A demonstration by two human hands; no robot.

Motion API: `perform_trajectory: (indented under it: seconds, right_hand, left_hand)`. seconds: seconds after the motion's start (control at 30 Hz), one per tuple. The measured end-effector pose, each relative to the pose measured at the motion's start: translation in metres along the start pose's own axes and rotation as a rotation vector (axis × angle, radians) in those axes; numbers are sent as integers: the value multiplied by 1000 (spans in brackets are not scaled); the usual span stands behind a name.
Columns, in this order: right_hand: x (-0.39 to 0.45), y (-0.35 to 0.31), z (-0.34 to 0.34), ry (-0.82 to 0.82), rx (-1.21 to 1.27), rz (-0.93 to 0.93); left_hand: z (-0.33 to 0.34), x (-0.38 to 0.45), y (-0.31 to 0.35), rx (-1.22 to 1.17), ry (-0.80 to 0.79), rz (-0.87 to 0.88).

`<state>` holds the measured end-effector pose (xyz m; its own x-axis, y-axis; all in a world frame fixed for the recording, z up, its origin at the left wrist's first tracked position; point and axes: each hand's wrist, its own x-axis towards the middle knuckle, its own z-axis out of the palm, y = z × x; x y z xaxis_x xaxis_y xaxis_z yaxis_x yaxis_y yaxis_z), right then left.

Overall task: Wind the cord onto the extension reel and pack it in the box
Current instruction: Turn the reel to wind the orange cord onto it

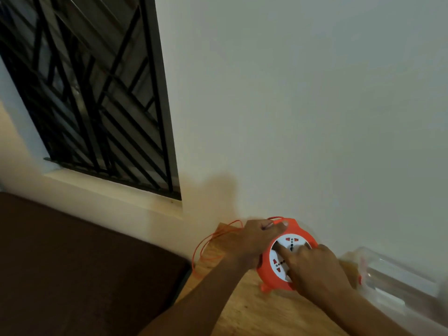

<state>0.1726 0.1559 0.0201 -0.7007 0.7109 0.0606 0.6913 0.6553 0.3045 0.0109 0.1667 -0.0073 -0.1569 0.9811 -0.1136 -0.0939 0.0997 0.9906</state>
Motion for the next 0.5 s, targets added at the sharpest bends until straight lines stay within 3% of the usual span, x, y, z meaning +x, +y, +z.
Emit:
perform_trajectory:
  seconds: [0.23,0.37,0.5]
  right_hand:
    - [13,-3,0,117,588,427]
    - [14,-10,6,66,810,523]
    - [15,-10,5,61,878,546]
  left_hand:
    - [7,0,6,19,184,114]
    - [10,-1,0,64,244,133]
    - [9,-1,-1,181,254,220]
